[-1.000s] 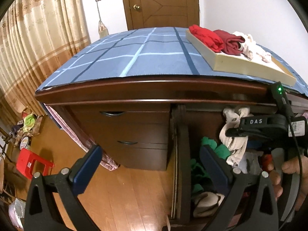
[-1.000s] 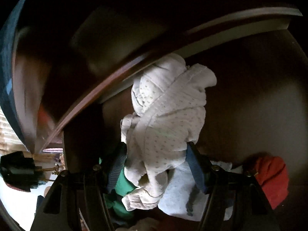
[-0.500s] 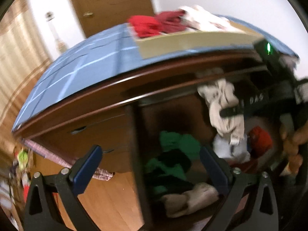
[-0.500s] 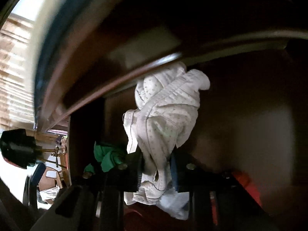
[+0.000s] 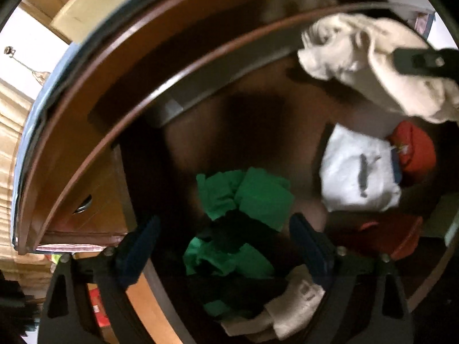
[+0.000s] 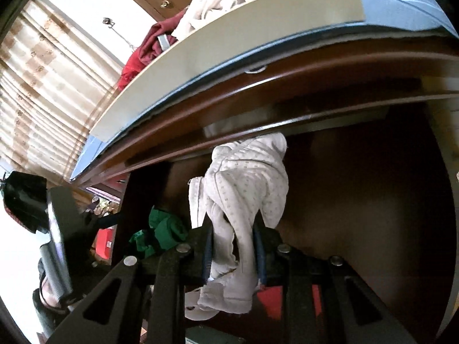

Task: Take underwear out of drawer
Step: 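Lift the white dotted garment with the right tool while the left reaches toward beige cloth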

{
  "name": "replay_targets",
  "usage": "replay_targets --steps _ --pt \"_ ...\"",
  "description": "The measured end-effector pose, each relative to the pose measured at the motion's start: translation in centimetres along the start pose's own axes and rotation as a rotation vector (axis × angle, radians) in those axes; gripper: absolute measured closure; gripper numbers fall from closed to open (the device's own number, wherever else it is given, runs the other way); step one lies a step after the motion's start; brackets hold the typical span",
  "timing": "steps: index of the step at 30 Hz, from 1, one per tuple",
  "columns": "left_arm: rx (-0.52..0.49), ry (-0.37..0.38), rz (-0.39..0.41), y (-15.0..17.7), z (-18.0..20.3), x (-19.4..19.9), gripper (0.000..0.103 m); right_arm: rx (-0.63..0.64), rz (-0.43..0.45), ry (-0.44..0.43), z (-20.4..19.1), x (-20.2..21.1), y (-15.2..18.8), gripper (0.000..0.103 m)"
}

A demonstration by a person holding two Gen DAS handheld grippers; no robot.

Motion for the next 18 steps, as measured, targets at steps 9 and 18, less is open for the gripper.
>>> replay_targets --steps 9,18 --pt "-0.091 0.01 -0.109 0.1 1.8 -2.3 0.012 0.056 -0.044 0.09 2.5 0.2 0.5 0.076" --pt "0.033 0.052 -0.08 -1.4 0.7 -1.3 0.064 0.021 -0.064 0.062 3.3 0.3 1.0 0.074"
Point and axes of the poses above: each gripper's, at about its wrist camera, not at the fingertips, and x roughly against the way its jaws point, z to its right, y to its underside, the point moved 9 cm from there along -x, roughly the way its jaws point, and after that the axes turned 12 degrees about -x, right-handed, at the moved point
